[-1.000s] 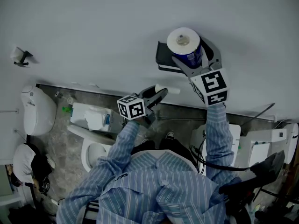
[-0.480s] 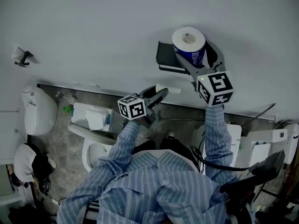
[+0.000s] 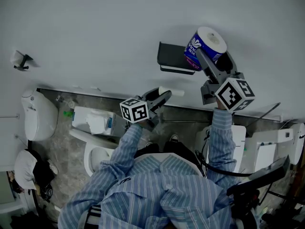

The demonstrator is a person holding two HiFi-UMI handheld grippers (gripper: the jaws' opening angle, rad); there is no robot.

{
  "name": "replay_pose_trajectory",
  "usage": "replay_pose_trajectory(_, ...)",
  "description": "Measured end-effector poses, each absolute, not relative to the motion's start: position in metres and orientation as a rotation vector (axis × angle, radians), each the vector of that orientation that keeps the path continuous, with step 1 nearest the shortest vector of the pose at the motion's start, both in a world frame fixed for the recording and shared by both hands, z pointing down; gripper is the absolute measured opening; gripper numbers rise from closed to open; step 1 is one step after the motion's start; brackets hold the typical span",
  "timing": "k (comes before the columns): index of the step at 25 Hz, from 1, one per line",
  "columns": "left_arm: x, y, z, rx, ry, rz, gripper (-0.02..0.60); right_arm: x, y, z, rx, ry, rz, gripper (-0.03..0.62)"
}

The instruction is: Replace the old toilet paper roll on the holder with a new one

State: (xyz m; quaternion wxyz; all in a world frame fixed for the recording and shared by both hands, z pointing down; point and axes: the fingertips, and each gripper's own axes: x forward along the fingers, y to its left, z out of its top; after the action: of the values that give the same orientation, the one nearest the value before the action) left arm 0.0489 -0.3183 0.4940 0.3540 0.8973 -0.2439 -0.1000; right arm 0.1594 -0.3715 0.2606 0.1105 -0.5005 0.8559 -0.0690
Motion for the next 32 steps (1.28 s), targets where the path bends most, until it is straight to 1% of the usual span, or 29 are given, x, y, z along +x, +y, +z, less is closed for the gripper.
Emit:
replay_pose_trajectory(9,0.057,-0.316,0.499,2.32,-0.583,-0.243,0.198,0.221,-0.35,0.286,-1.567,2.31,-0.373,0.417)
replay_pose_trajectory(16,0.069,-0.311,0.506,2.322,-0.556,-0.212,0.198,0.259,-0.332,0.336,-1.63,2.151,-0.565,0.417)
replay_pose_trajectory(23,0.072,-0.309,0.508,2.32,-0.563,-0.194,0.198,0.266,-0.335,0.392,-1.567,1.983,-0.802,0.417)
replay_pose_trajectory(32,0.066,-0.306,0.514,2.3,-0.59,-0.181,0.198,0.262,-0.364,0.44,-1.323,1.658,-1.086,0.417)
